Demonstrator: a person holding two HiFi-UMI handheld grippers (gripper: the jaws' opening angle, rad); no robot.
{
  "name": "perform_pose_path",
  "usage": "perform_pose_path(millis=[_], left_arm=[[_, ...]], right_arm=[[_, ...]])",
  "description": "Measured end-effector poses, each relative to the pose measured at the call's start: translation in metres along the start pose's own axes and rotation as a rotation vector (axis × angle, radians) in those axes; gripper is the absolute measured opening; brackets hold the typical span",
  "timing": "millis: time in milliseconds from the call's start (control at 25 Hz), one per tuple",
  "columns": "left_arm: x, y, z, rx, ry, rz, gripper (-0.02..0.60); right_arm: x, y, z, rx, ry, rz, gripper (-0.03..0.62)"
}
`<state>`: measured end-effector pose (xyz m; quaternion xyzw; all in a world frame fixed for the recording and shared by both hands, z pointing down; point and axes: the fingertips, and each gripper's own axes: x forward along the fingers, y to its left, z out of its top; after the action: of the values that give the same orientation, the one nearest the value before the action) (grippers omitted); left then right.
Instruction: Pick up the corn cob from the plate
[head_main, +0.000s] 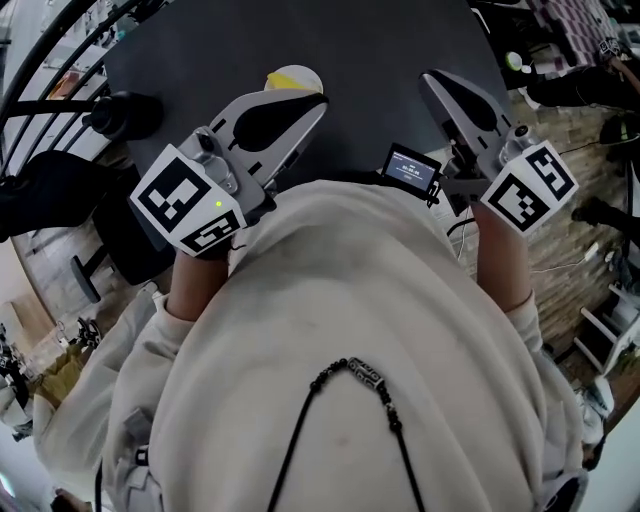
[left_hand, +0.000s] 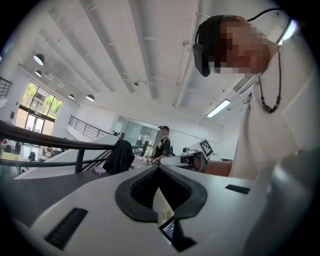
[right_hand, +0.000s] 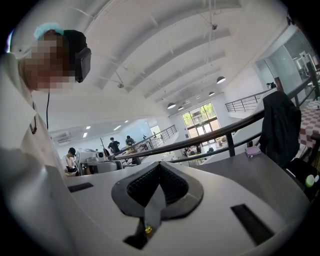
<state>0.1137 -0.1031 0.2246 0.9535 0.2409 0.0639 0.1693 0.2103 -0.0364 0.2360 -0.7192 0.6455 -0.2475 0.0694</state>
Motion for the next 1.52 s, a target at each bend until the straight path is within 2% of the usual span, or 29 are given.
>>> perform_pose_path(millis=[160,520,680,840,1520], left_arm=[[-0.021,-0.014,0.005,0.019,-0.019,0.027,0.002],[-0.012,-0.035,-0.051,-0.04,-0.021,0.167,0.003],[-0.029,-0.039,-0.037,-0.032,-0.049,0.235,0.003],[-0.049,-0.045,-0.023,-0.031,-0.082,0.28,0.003],[-0.076,-0.073,-0.022,-0.045,-0.161,0.415,0.003]], right_arm=[[0.006,0.013,0.0,-0.031,0.006,0.036,0.012],[-0.003,-0.012,-0.049,-0.011,0.092,0.139,0.012],[0.008,0.009,-0.035,-0.047,0.112,0.204,0.012],[0.013,0.026,-0.027,-0.064,0.136,0.231,0.012],[0.018,0.037,-0.033,-0.095,0.188,0.306,0.014]])
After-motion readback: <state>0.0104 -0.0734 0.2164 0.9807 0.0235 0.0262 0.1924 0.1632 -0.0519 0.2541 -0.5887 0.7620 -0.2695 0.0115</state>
